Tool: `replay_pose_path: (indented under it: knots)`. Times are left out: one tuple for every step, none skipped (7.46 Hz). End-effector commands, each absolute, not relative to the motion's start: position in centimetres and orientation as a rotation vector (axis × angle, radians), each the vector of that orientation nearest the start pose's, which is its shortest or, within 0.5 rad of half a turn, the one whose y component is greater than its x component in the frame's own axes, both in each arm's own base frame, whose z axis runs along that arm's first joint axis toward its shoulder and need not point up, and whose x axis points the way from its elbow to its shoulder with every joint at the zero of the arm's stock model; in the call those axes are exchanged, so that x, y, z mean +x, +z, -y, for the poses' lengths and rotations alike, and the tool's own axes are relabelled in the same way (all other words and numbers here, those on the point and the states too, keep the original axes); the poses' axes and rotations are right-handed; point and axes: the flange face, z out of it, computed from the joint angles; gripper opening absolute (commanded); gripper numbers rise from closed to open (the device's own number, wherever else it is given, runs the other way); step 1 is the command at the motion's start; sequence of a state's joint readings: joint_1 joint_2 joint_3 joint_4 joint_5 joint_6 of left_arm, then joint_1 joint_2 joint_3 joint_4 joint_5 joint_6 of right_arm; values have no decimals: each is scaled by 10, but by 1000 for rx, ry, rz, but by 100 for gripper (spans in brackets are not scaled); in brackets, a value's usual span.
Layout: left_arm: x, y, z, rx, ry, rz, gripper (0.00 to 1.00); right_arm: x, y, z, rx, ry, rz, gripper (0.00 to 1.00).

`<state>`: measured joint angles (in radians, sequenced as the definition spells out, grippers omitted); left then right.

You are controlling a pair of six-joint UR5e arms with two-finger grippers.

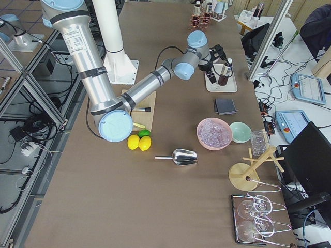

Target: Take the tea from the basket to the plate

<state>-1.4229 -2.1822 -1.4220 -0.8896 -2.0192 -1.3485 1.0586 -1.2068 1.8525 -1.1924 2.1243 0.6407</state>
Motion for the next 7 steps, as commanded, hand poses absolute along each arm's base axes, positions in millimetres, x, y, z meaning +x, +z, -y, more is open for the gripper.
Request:
replay_pose_path:
  knots:
    - [5, 443, 679, -486, -1248, -192, 99, -141, 377, 535, 484, -232, 922, 100]
    - [-8, 437, 679, -479, -1266, -205, 99, -118, 410, 525, 476, -249, 879, 99]
    - [-16, 422, 675, -480, -1276, -209, 99, -102, 438, 520, 452, -237, 846, 100]
    - [-18, 392, 661, -477, -1278, -218, 99, -85, 459, 520, 365, -174, 812, 100]
    - [-21, 361, 641, -466, -1281, -242, 99, -71, 476, 521, 245, -145, 766, 100]
    - [-21, 339, 616, -471, -1279, -308, 99, -55, 500, 516, 145, -221, 708, 100]
    - [-19, 322, 587, -458, -1262, -377, 99, -27, 516, 511, 86, -201, 676, 100]
